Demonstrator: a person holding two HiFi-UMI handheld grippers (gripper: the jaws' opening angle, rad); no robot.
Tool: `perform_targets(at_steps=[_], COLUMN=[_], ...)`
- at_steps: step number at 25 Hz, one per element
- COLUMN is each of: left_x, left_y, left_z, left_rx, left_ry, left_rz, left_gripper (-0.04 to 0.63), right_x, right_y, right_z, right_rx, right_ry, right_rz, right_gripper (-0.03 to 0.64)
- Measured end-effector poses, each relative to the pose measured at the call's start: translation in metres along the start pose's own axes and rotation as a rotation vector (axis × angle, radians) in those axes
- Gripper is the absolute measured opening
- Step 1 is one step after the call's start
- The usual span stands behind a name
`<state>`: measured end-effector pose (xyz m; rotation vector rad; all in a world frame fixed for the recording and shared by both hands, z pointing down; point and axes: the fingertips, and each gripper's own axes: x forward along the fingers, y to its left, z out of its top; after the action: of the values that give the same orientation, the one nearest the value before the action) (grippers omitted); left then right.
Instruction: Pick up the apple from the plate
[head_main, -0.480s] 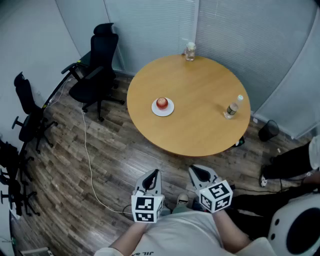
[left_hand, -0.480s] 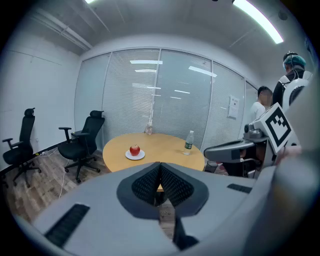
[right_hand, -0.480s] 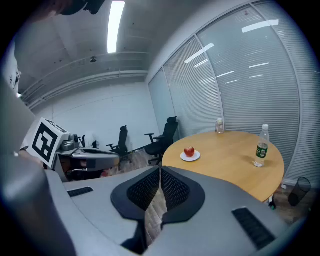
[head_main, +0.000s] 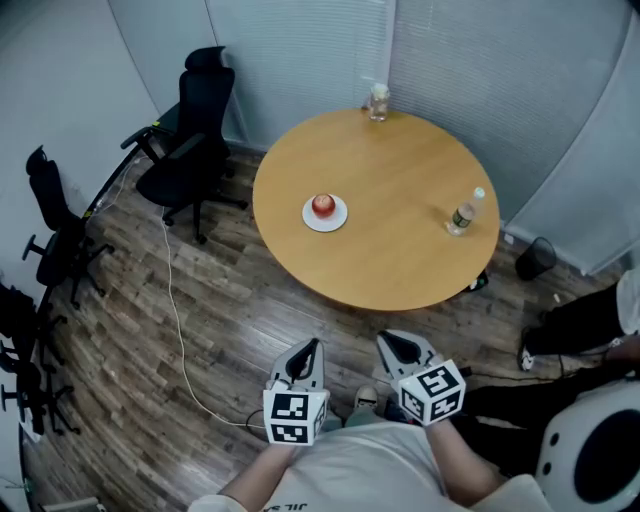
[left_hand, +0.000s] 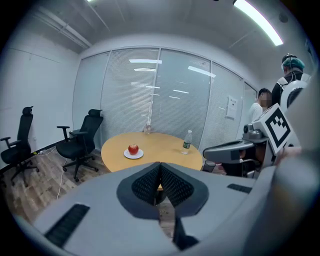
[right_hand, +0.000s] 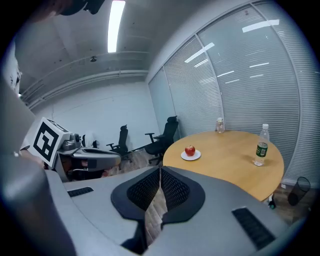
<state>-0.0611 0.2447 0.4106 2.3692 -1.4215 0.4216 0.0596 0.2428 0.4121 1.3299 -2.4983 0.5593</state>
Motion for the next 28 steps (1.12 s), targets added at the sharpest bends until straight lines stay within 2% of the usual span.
perform_targets(at_steps=[6,10,16,21,28], left_x=[-0.002,-0.007,-0.018,-0.021,0.001], left_y=[0.006,0.014,0.030,0.041,0.056], left_z=[0.000,0.001,0.003,-0.006,-0.004], left_rx=[0.006,0.013,0.034,0.023,0.007], left_ry=[-0.002,-0.008,-0.026,-0.008,-0.002], left_rz=[-0.020,-0.038,-0.066,-0.080,-0.066], left_gripper=[0.003,0.002,0.003,0.003,0.003], right_x=[0.002,0.004,0.005,0.006,0.031], right_y=[0.003,0.000,0.001,-0.004,-0.025], right_z=[0.003,0.010,0.014,0.010,0.008], right_rx=[0.007,0.043,0.039,0.048,0.065], right_ry=[-0.011,-0.046,-0.056,-0.045,-0.022], right_rz=[-0.019,-0.065,-0.132,-0.172,-0.165], right_gripper=[0.034,0.034,0.034,0.034,0.034])
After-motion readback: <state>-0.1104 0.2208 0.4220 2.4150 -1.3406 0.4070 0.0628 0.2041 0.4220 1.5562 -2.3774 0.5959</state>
